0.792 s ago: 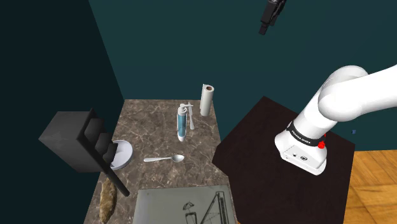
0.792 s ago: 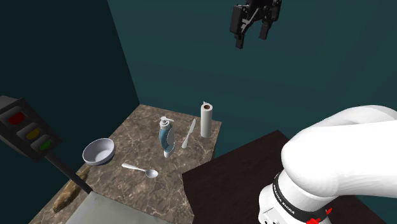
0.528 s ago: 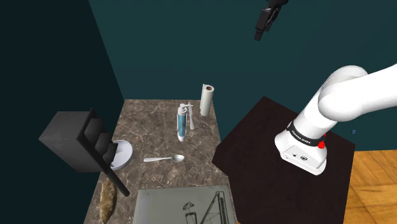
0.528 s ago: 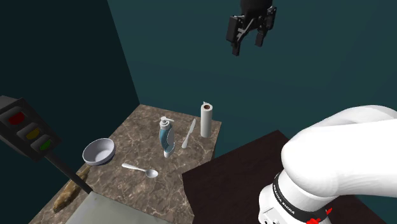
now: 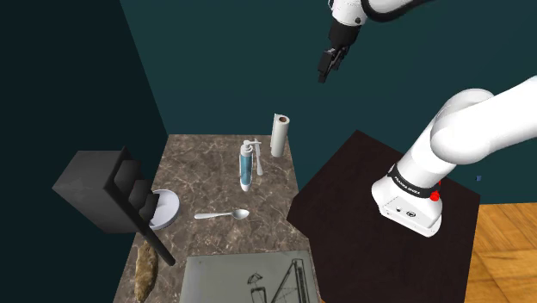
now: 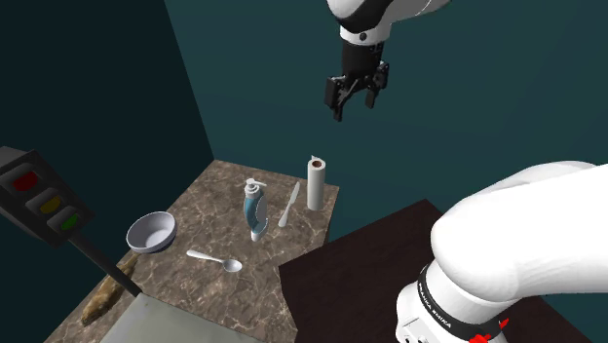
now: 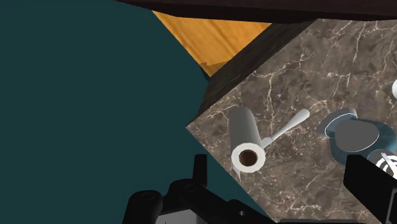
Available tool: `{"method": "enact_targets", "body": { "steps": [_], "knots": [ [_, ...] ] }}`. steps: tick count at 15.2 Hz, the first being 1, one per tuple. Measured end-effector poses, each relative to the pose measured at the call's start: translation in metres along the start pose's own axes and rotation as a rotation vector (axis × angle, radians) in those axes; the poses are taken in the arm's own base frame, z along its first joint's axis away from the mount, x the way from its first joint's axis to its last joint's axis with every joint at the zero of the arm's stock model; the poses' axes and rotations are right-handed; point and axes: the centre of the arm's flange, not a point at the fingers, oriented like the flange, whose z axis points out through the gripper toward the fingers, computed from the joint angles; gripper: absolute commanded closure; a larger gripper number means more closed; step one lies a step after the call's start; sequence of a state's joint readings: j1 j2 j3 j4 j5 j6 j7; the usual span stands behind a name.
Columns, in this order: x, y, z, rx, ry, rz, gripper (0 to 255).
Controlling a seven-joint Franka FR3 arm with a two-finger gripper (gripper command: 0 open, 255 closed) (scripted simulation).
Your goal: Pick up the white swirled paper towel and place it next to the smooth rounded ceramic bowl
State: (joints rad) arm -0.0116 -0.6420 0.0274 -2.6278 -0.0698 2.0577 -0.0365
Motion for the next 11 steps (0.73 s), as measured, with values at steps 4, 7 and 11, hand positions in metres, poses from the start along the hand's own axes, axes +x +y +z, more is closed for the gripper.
{"method": "enact_targets", "body": {
  "steps": [4,7,11],
  "knots": [
    [0.02,-0.003,0.049,0.001,0.007,0.013,0],
    [0.029,-0.01,0.084,0.002,0.012,0.022,0],
    [0.047,-0.015,0.133,0.003,0.019,0.035,0]
  ]
}}
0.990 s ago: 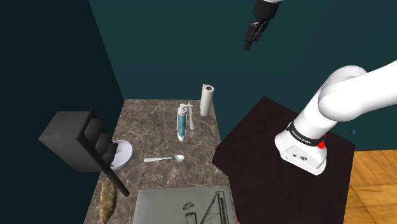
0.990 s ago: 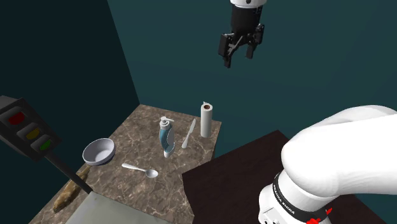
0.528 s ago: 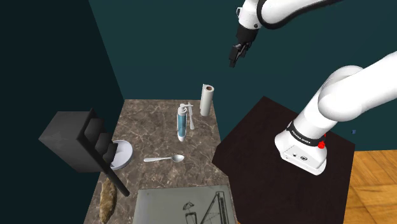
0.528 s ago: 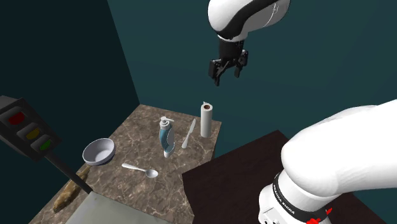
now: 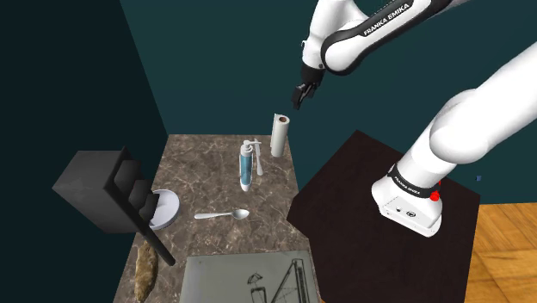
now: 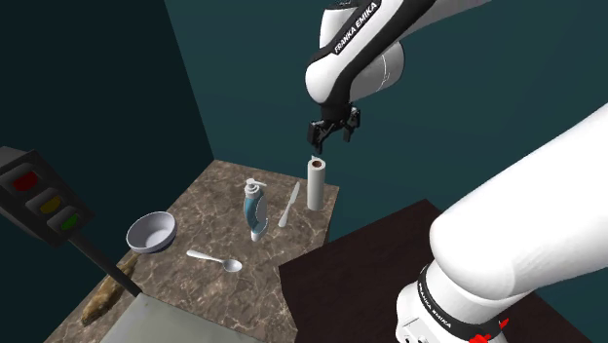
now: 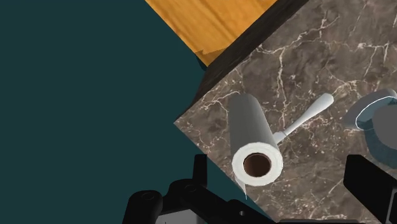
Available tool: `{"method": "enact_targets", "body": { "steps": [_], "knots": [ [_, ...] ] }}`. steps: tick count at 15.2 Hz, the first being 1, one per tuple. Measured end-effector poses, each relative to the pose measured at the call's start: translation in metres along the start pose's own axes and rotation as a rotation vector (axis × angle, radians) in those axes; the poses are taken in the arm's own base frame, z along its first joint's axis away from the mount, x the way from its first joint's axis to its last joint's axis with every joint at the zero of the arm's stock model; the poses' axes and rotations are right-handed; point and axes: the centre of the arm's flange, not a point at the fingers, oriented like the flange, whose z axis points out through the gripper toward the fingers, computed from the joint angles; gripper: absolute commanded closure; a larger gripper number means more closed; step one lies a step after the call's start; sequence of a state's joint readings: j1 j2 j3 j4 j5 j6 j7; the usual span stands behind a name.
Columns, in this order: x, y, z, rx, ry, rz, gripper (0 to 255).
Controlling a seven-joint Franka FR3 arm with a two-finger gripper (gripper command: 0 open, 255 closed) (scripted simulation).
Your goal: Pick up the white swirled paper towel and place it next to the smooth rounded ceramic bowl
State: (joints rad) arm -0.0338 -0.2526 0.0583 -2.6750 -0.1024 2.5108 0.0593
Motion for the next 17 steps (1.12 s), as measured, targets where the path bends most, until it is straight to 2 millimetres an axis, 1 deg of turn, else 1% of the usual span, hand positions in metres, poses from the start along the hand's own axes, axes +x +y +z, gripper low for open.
{"method": "enact_targets", "body": {
  "steps": [1,2,3,5,7,8,10,14,15,17],
  "knots": [
    [0.003,-0.001,0.012,0.0,0.001,0.003,0],
    [0.011,-0.005,0.023,0.0,0.004,0.006,0],
    [0.015,-0.008,0.04,0.001,0.004,0.009,0],
    [0.025,-0.013,0.057,0.002,0.009,0.016,0],
    [0.036,-0.016,0.083,0.002,0.013,0.022,0],
    [0.037,-0.016,0.094,0.003,0.014,0.023,0],
    [0.036,-0.017,0.109,0.004,0.014,0.025,0],
    [0.037,-0.017,0.131,0.004,0.015,0.025,0],
    [0.037,-0.016,0.136,0.004,0.015,0.025,0],
    [0.037,-0.016,0.138,0.004,0.015,0.025,0]
  ]
}}
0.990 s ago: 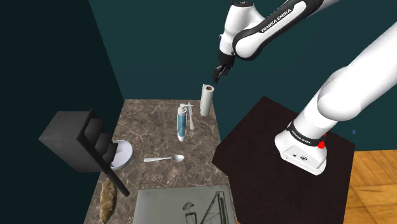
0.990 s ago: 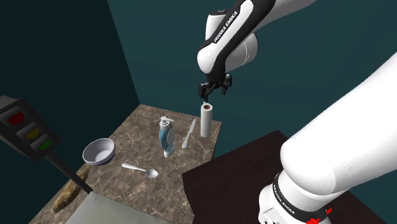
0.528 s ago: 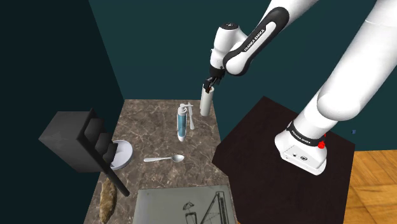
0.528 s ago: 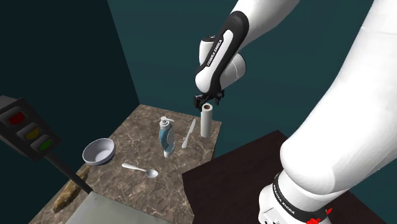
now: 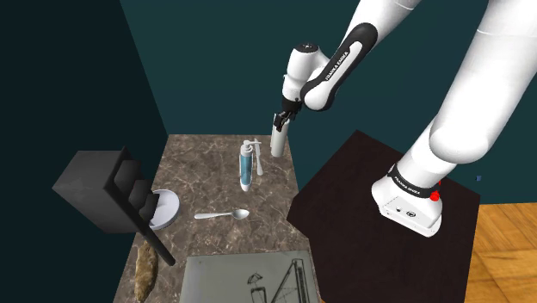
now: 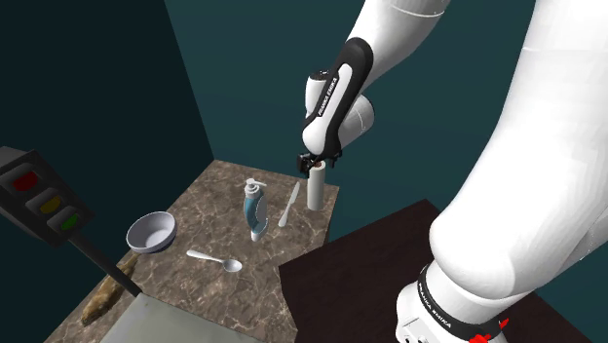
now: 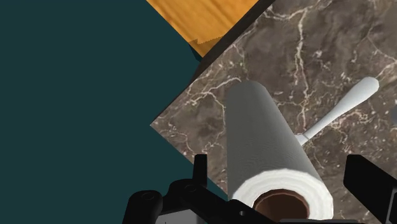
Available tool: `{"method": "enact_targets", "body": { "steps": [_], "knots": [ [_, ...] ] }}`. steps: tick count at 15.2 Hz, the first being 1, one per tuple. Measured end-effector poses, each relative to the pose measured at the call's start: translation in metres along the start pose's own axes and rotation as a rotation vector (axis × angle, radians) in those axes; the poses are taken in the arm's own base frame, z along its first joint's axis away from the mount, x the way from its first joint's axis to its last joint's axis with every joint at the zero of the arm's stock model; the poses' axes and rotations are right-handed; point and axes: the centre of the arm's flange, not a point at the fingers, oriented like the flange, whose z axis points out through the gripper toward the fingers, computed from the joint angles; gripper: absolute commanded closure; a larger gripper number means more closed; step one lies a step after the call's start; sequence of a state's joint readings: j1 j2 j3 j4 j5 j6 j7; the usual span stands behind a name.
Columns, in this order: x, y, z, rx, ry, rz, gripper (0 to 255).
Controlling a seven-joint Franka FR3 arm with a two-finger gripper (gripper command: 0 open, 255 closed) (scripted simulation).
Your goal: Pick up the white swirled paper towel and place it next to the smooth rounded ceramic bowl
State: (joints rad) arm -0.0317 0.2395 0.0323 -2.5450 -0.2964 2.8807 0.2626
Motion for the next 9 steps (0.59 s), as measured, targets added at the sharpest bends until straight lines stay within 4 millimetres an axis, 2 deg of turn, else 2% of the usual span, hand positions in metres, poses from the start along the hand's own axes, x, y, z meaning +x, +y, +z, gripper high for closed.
{"method": "enact_targets", "body": {
  "steps": [5,6,9],
  "knots": [
    [0.0001,0.0,0.0008,0.0,0.0,0.0,0],
    [0.0001,0.0,0.0008,0.0,0.0,0.0,255],
    [0.0002,-0.0003,0.0006,0.0,0.001,-0.001,255]
  ]
}}
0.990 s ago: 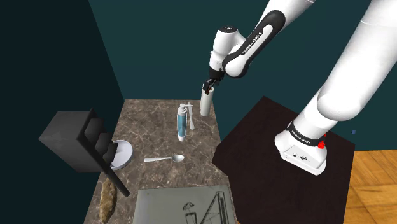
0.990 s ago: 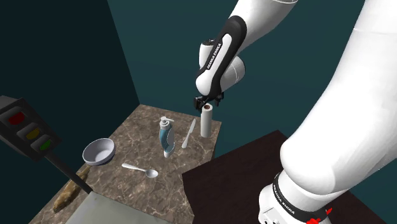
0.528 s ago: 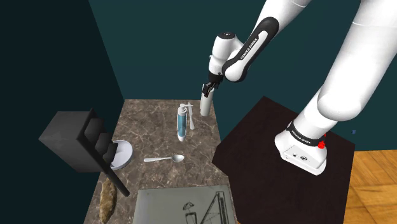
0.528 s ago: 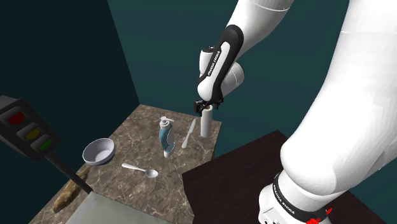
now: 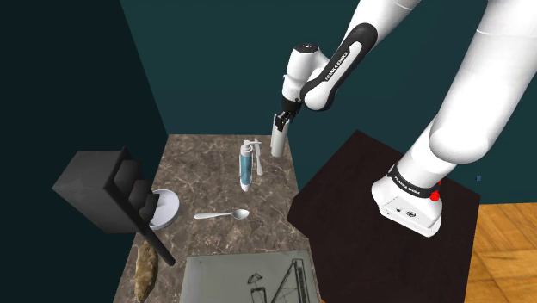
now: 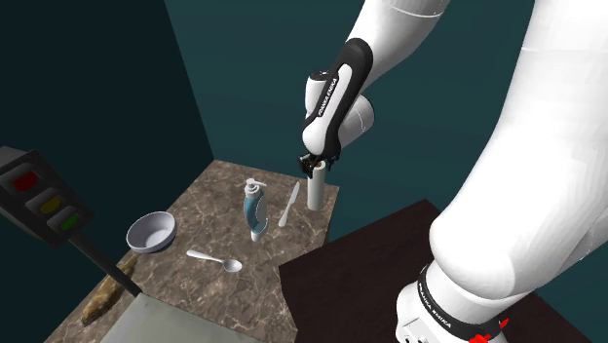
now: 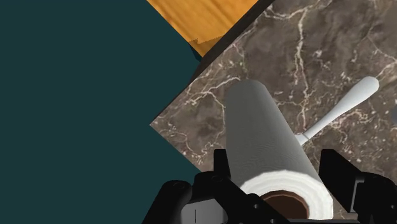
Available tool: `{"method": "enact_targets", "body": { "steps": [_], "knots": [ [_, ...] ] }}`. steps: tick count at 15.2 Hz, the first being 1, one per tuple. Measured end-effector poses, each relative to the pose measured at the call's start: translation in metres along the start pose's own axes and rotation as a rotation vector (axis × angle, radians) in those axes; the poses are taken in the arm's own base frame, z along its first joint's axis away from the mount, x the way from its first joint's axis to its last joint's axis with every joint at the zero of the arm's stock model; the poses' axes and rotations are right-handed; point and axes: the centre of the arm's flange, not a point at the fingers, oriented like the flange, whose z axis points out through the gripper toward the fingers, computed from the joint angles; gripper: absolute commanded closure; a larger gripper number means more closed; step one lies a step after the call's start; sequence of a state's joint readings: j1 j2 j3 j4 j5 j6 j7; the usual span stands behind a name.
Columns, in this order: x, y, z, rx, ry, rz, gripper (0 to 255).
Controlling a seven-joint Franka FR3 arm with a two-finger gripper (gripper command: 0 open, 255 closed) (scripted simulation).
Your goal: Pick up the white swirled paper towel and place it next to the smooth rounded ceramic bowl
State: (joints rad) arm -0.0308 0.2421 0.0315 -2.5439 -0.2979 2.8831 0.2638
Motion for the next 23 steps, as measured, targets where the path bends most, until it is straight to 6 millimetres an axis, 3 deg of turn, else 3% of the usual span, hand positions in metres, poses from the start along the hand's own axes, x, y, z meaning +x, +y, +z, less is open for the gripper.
{"method": "enact_targets", "body": {
  "steps": [8,23],
  "knots": [
    [0.0,0.0,-0.002,0.0,0.0,0.0,255],
    [0.008,0.007,-0.078,0.0,0.0,0.001,255]
  ]
}}
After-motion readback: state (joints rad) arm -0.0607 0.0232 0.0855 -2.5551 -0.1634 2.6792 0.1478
